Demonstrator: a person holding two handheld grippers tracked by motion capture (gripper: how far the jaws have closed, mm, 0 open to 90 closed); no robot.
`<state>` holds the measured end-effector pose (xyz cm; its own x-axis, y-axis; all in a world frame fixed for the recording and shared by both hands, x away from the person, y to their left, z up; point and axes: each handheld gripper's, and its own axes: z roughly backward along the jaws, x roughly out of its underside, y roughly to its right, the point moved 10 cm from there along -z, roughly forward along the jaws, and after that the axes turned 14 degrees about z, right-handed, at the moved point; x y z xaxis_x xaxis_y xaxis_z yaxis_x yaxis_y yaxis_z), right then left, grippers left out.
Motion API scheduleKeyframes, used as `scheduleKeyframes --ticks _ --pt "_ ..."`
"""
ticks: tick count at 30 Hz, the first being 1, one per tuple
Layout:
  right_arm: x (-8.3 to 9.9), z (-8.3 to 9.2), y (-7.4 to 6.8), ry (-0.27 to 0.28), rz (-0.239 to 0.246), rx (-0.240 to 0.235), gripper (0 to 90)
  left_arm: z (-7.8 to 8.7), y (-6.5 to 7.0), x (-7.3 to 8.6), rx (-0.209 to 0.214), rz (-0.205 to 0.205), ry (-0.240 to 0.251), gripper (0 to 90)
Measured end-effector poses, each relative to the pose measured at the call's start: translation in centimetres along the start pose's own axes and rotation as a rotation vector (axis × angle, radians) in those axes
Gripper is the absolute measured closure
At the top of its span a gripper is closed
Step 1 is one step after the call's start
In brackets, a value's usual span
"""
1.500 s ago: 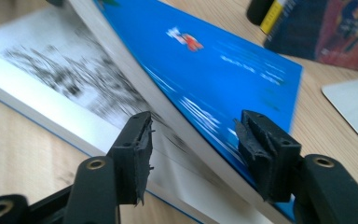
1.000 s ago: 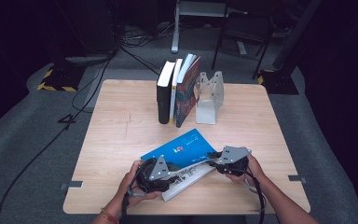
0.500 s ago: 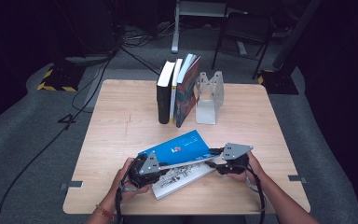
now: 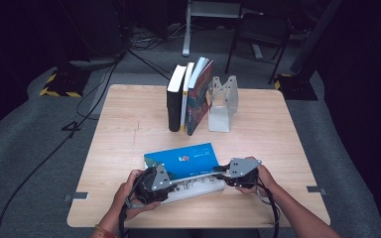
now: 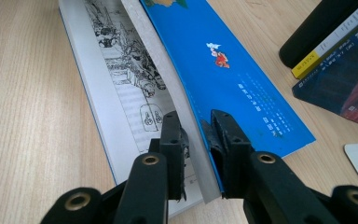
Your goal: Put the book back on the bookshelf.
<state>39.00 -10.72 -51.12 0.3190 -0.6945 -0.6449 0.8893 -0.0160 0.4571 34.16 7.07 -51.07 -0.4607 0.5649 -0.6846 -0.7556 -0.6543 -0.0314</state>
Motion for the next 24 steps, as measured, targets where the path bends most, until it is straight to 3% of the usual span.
scheduleKeyframes --ticks 6,10,15,18,20,21,22,24 --pt "-1.1 -0.2 -0.5 -0.009 0.008 -0.005 75.9 -0.9 1.0 -0.3 -0.027 0.075 0.005 57.8" --pt "-2.2 -0.4 -0.9 -0.005 0.015 -0.017 76.1 -1.5 0.9 -0.4 -0.029 0.1 0.018 65.0" --pt "-2.8 -0.8 -1.2 0.016 0.005 -0.032 74.1 -1.5 0.5 0.2 -0.014 0.055 0.025 71.4" --pt "-2.6 -1.0 -0.9 0.056 -0.012 -0.041 62.3 -1.4 0.3 0.3 0.016 0.056 0.045 72.9" --pt "-1.7 -1.3 -0.3 0.039 -0.032 -0.041 58.1 -1.2 0.0 0.2 0.036 0.068 0.067 73.7" --pt "-1.7 -1.3 -0.3 0.039 -0.032 -0.041 58.1 -1.2 0.0 0.2 0.036 0.068 0.067 74.0" --pt "-0.8 -1.6 0.1 0.032 -0.039 -0.038 66.4 -1.1 0.0 0.2 0.048 0.072 0.071 74.1" --pt "-0.7 -1.6 0.3 0.038 -0.04 -0.033 67.1 -1.2 0.0 0.2 0.048 0.069 0.066 73.6"
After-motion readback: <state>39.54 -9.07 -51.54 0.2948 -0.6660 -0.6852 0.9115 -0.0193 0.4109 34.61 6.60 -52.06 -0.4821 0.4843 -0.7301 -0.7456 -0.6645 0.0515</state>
